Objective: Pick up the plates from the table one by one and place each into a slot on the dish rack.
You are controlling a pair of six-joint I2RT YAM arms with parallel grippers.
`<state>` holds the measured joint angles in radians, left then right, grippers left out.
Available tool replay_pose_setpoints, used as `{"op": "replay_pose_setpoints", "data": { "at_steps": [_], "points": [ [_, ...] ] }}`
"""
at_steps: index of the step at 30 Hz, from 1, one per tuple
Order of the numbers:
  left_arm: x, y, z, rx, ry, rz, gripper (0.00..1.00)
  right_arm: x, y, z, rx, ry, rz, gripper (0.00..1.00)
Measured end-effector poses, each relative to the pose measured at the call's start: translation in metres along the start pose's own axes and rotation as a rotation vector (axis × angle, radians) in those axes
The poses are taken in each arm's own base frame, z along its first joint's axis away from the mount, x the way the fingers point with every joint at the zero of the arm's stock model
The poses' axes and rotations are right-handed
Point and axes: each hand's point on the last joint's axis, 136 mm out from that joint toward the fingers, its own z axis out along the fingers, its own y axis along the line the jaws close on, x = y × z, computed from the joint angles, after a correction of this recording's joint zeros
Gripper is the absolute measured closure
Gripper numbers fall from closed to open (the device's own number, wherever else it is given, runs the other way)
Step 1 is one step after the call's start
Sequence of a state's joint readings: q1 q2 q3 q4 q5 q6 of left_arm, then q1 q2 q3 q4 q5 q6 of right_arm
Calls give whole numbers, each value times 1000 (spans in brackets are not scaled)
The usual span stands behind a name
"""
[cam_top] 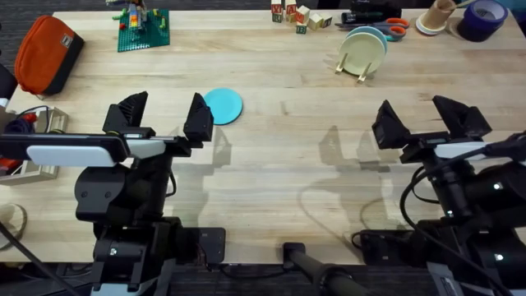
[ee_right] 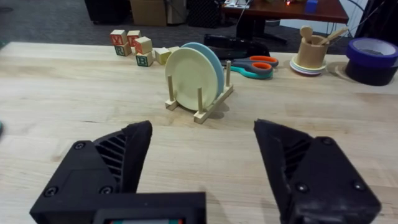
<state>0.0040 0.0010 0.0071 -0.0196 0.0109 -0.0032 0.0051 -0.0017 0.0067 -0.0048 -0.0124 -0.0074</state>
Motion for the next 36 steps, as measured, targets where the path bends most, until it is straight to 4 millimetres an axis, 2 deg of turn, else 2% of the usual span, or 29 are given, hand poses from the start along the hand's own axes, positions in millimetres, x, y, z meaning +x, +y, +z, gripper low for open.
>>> {"op": "replay_pose_setpoints", "data": {
  "at_steps": [21, 30, 36],
  "points": [
    [0, 4, 0, -24, 0, 3, 8, 1, 1, 0, -5, 4, 3, 7],
    [0, 5, 0, -33, 32, -82, 6, 0, 4, -2, -24, 22, 144, 7],
    [-31, 6, 4, -40, 103, -96, 7, 1, 8, -9, -32, 172, 179, 7]
  ]
}}
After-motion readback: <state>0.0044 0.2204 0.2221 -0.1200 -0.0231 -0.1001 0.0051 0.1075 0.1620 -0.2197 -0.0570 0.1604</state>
